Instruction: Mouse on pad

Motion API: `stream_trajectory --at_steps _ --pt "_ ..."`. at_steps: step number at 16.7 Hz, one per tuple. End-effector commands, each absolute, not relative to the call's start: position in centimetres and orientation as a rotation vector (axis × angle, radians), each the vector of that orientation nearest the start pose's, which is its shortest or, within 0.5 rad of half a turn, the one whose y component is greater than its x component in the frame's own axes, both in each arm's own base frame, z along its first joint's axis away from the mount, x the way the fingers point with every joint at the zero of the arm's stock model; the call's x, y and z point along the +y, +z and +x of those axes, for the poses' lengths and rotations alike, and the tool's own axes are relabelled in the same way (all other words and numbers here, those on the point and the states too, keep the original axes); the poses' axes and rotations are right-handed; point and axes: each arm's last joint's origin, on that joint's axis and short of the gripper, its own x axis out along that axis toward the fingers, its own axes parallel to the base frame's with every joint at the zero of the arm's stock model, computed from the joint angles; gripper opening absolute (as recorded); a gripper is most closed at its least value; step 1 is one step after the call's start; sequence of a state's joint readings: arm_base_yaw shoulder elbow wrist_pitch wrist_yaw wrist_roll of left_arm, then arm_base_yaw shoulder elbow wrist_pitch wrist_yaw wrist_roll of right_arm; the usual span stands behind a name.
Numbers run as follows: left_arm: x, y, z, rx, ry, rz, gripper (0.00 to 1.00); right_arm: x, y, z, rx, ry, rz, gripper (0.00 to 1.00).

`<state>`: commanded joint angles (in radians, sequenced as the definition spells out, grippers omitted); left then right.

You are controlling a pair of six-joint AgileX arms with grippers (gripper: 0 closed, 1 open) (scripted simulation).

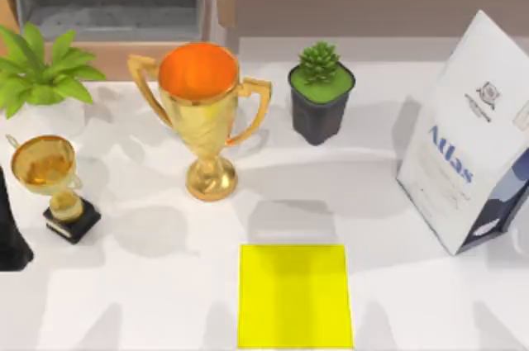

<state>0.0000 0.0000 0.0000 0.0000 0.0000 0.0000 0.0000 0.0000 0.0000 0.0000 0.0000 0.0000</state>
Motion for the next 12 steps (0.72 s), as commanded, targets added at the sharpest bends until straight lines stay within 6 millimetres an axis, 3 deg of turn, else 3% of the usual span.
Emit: stream_trajectory --at_steps 3,6,9,12 --pt "-0.1 16.0 10.6 0.0 0.0 0.0 1.0 -0.1 16.2 10.6 0.009 -0.002 -0.002 1.0" --pt "-0.1 16.0 10.6 0.0 0.0 0.0 1.0 -0.3 17.7 10.7 0.092 -0.013 -0.021 1.0" --pt "-0.1 16.0 10.6 0.0 0.0 0.0 1.0 -0.4 20.9 11.5 0.238 -0.023 -0.057 1.0" --pt "-0.1 16.0 10.6 0.0 0.0 0.0 1.0 -0.8 25.2 14.0 0.435 -0.022 -0.1 1.0"
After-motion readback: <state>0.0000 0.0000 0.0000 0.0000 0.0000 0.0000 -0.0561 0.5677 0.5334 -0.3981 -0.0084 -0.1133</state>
